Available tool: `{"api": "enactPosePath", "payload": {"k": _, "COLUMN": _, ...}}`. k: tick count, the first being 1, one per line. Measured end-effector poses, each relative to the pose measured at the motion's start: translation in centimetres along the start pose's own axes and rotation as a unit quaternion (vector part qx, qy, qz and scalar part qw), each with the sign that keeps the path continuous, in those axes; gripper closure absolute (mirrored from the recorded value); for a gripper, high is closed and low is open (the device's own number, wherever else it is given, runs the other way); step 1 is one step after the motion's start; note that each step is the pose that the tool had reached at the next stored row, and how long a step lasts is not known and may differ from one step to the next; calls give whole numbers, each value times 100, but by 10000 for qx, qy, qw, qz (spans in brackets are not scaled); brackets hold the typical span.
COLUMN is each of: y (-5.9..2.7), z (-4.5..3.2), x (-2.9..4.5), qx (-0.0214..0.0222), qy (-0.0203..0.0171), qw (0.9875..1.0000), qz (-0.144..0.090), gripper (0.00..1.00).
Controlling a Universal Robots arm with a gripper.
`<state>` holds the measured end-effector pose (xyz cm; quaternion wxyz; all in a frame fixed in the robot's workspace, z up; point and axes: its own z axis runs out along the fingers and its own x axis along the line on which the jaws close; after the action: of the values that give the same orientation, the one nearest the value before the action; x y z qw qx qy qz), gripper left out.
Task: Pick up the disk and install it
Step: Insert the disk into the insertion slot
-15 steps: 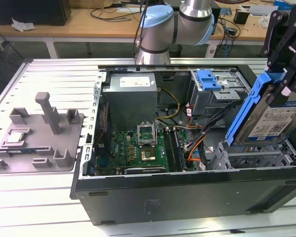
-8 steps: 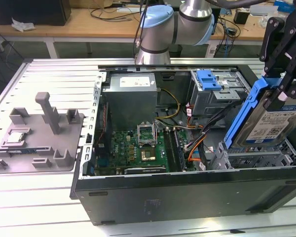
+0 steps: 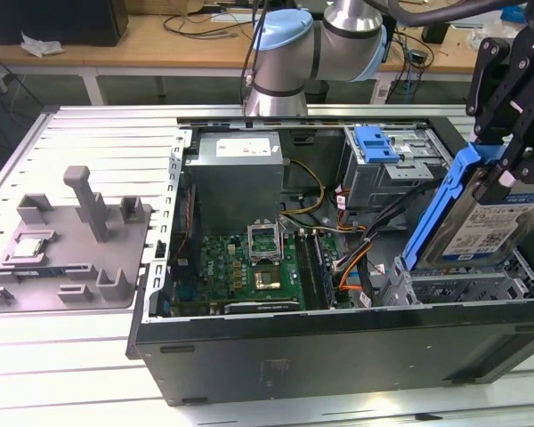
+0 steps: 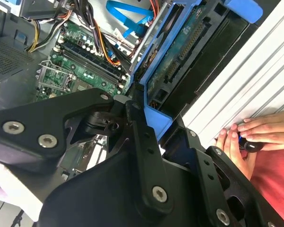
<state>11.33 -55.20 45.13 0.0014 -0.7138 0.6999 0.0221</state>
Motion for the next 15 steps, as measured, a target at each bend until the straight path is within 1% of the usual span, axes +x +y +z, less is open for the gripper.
{"api": "enactPosePath", "payload": {"k": 6, "y": -7, "z": 41, "x": 2, "qx": -1, "qy": 2, "qw": 10000, "qz": -7, "gripper": 64}}
{"api": "enactPosePath", "payload": {"k": 13, "y": -15, "z": 64, "x": 2, "qx": -1, "qy": 3, "qw": 10000, "qz": -9, "gripper": 64}}
{"api": "enactPosePath", "payload": {"k": 15, "y": -22, "z": 84, "x": 5, "qx": 2, "qy": -10, "qw": 10000, "qz": -12, "gripper": 64}}
